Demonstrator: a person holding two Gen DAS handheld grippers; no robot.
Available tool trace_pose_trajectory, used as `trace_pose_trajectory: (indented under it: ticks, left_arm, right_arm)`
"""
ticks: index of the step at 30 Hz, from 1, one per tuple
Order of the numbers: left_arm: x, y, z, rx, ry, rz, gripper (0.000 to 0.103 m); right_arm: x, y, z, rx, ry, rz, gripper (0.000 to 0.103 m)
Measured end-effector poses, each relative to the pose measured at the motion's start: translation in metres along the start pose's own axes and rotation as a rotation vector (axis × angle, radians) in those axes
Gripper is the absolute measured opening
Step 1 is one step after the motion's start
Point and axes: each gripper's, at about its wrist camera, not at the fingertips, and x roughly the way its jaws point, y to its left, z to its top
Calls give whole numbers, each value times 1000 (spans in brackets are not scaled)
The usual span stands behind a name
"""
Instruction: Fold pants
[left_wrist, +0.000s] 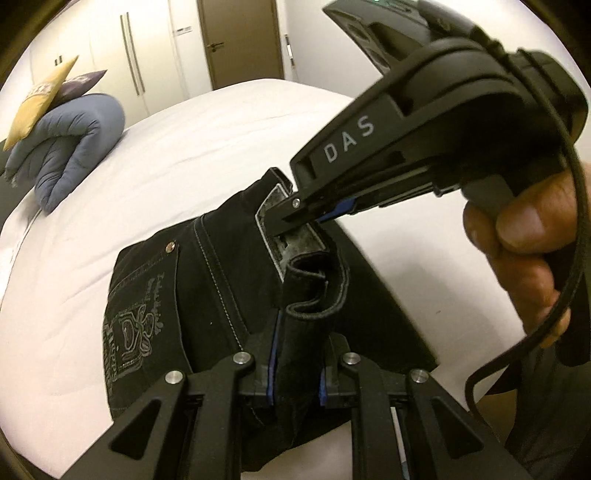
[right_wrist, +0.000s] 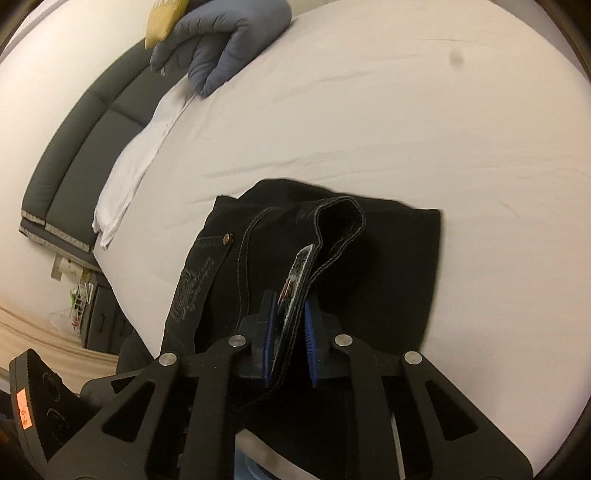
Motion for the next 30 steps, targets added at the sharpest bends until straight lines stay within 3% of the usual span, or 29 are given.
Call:
trace_pose_trajectory:
  ticks: [7,10,15,17,21,23,24,27,30]
  left_arm:
    - [25,-16,-3,57,35,-26,18]
    - [40,-15,-12,52,74,-47,24]
    - [38,-9,-15,42,66,-78,28]
    - [38,1,-14,30,69,-94,35]
    - [19,30,-16,-39,58,-157,55]
    - [1,47,-20,-71,20,-160,78]
    - [-15,64,-22,-104,-18,-156,80]
    - [-28,106,-26,-167,-43,-132,82]
    - [-22,156,-27,-246,-36,-100,75]
  right_arm:
    - [-8,-49,-10,99,-38,39,12]
    - [13,-67,-19,133,-26,46,13]
    - [26,-86,-35,195,-65,84,14]
    - [26,-87,-36,196,-67,80,14]
    - [28,-98,-36,247,-65,115,16]
    - [21,-105,-39,286,-77,125,20]
    - [14,-107,-40,298,-90,94,25]
    - [-11,-113,-43,335,-136,40,25]
    - [-35,-93,-42,296,-188,143,26]
